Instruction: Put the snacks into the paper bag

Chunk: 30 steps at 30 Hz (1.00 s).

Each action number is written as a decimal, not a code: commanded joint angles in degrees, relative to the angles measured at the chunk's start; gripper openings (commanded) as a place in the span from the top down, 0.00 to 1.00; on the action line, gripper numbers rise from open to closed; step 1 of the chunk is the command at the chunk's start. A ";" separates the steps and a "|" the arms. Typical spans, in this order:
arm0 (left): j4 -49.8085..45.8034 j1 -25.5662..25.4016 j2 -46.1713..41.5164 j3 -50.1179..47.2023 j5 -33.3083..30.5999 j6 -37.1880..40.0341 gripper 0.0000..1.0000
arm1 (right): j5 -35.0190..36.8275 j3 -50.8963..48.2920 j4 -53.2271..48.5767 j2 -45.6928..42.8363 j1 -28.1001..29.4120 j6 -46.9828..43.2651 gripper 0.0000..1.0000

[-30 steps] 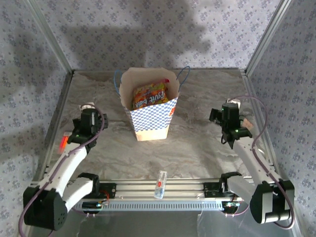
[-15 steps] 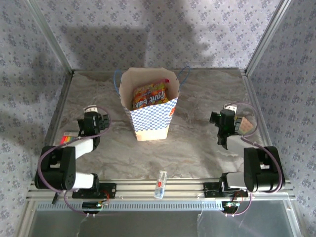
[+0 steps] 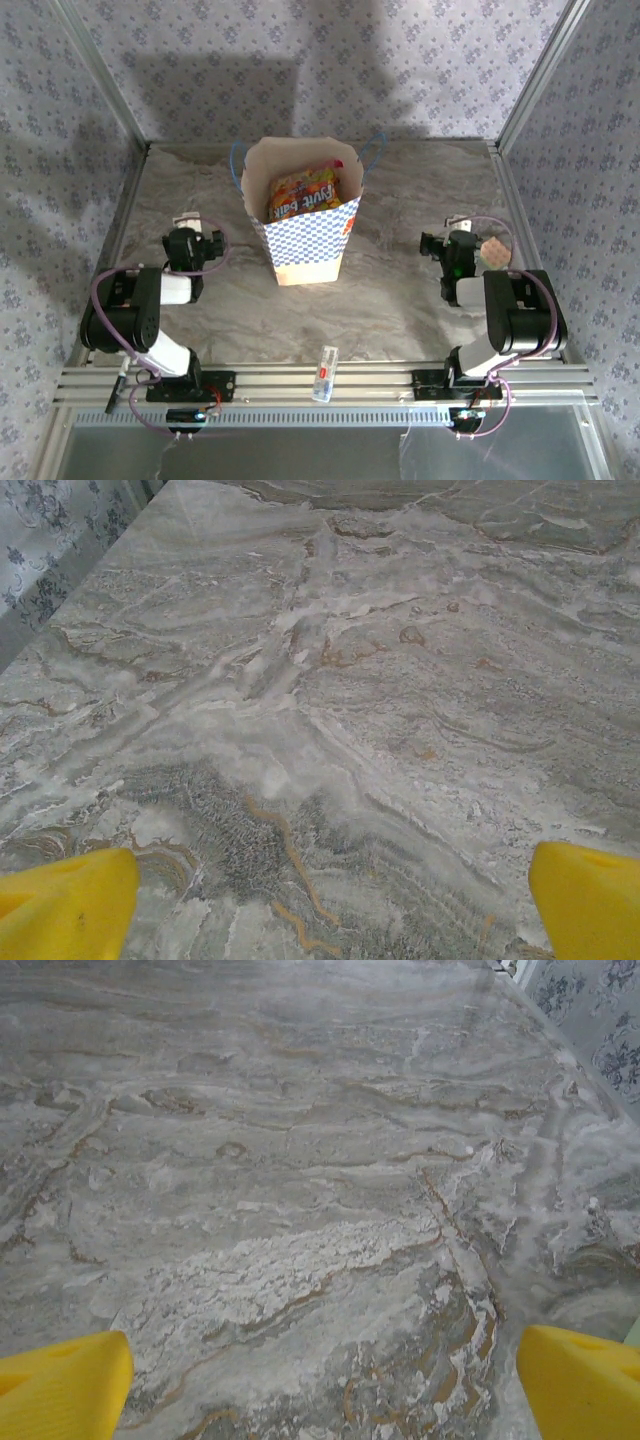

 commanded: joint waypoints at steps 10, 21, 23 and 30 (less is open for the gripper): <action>2.72 0.75 -0.38 0.68 2.01 -0.22 0.00 | -2.68 1.54 1.26 0.17 -0.49 -1.12 0.00; 2.76 0.72 -0.33 0.68 2.01 -0.18 0.00 | -3.03 1.75 0.91 0.13 -0.68 -0.97 0.00; 2.70 0.71 -0.38 0.68 1.97 -0.18 0.00 | -3.29 1.70 0.82 0.11 -0.78 -0.89 0.00; 2.76 0.74 -0.37 0.68 2.02 -0.18 0.00 | -3.09 1.62 1.04 0.13 -0.69 -1.04 0.00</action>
